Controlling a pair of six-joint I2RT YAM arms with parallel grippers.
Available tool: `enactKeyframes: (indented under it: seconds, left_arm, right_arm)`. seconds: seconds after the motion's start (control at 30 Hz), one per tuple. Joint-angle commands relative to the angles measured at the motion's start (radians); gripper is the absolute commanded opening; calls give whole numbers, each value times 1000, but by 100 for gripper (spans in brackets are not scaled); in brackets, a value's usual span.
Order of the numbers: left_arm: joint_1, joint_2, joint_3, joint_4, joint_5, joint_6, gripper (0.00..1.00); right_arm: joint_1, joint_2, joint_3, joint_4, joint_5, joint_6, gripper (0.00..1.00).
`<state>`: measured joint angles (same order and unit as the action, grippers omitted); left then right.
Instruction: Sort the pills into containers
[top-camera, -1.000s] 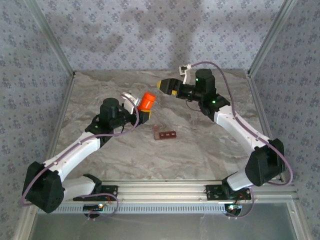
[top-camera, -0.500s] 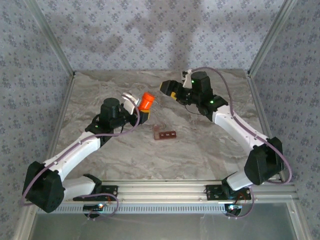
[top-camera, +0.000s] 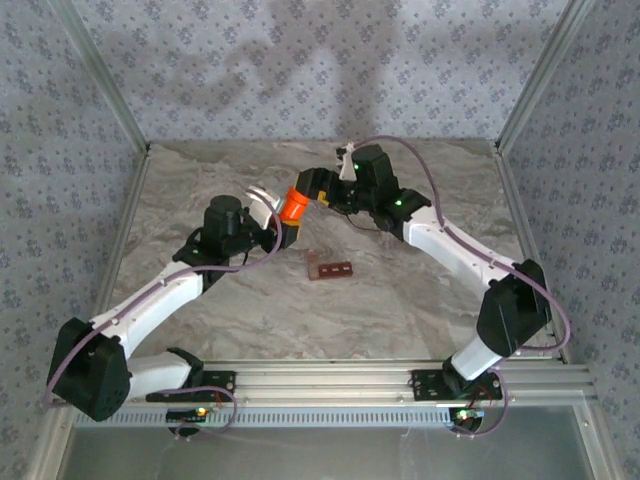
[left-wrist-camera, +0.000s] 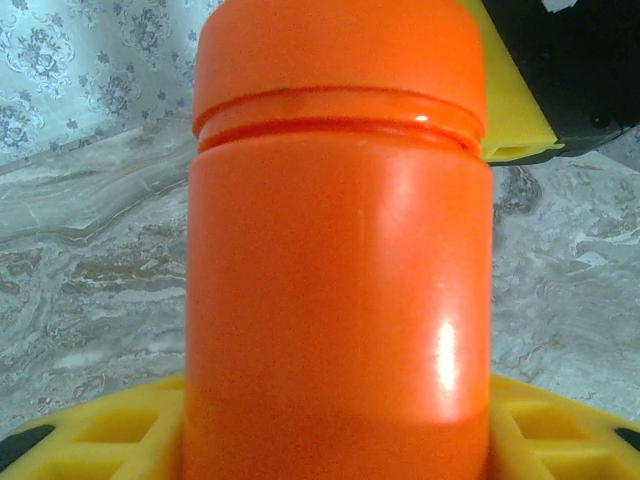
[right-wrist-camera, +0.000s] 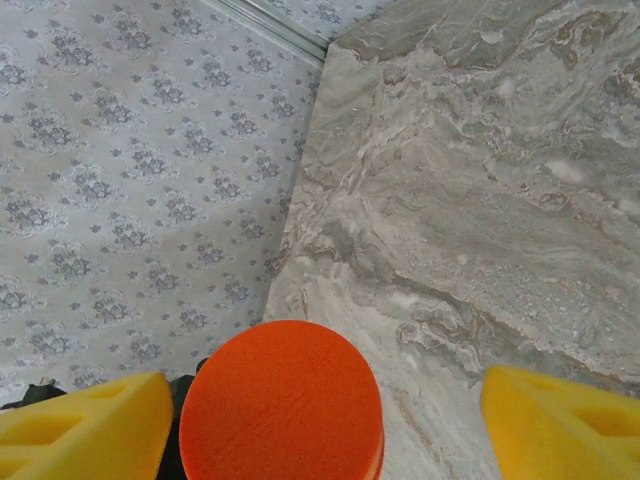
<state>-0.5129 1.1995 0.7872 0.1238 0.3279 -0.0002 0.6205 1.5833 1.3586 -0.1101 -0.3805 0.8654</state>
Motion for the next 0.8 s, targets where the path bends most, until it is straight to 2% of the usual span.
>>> enactKeyframes:
  seconds: [0.0, 0.23, 0.43, 0.53, 0.6, 0.67, 0.77]
  left_arm:
    - [-9, 0, 36, 40, 17, 12, 0]
    - [-12, 6, 36, 47, 17, 6, 0]
    - [-14, 3, 35, 55, 14, 0, 0]
    - [-13, -3, 32, 66, 26, -14, 0]
    - [-12, -14, 30, 78, 50, -29, 0]
    - [-3, -23, 24, 105, 99, -63, 0]
    - [16, -39, 8, 171, 181, -141, 0]
  right_arm:
    - [14, 19, 38, 1, 6, 12, 78]
    - [38, 35, 32, 25, -6, 21, 73]
    - [38, 42, 25, 46, -21, 7, 47]
    - [28, 32, -5, 96, -44, -38, 41]
    - [3, 20, -52, 212, -112, -101, 41]
    - [-37, 23, -103, 381, -255, -159, 42]
    - [-89, 34, -157, 633, -443, -124, 44]
